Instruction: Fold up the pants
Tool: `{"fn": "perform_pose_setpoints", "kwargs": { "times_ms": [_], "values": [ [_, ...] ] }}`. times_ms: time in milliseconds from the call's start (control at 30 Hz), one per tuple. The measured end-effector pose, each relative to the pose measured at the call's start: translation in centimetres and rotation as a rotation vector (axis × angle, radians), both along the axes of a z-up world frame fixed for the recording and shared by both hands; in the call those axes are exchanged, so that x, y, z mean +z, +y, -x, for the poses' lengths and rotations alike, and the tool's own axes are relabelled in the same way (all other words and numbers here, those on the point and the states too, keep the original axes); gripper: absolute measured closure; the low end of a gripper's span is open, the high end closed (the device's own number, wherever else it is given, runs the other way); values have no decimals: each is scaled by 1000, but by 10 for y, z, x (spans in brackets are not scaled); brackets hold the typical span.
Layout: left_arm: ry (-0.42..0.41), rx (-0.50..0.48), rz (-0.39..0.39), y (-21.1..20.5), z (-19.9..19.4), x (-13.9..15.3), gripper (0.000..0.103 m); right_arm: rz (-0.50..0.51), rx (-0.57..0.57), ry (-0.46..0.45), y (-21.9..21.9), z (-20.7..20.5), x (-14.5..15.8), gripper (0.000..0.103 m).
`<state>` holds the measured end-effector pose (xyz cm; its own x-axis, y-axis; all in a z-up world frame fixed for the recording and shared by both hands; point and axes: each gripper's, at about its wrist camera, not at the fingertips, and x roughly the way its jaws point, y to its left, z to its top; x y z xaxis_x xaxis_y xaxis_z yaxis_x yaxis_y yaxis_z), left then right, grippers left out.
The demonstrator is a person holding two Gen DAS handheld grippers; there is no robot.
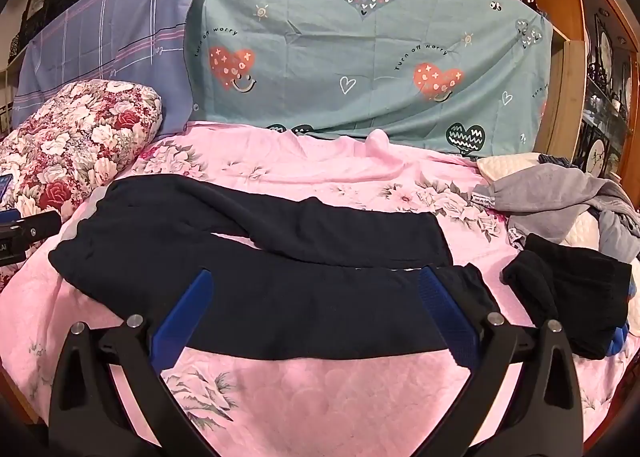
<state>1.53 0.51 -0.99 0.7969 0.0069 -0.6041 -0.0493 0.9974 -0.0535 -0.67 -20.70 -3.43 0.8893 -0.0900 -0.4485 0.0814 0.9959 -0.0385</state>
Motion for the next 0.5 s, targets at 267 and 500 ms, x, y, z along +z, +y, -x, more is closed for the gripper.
{"fn": "perform_pose_setpoints", "kwargs": {
  "times_ms": [267,500],
  "values": [
    [-6,-8,0,2,1,1,2,1,3,-2,0,2,1,1],
    [-10,-9,2,4,7,-1,2,-7,6,-3,-1,5,2,1]
  ]
}}
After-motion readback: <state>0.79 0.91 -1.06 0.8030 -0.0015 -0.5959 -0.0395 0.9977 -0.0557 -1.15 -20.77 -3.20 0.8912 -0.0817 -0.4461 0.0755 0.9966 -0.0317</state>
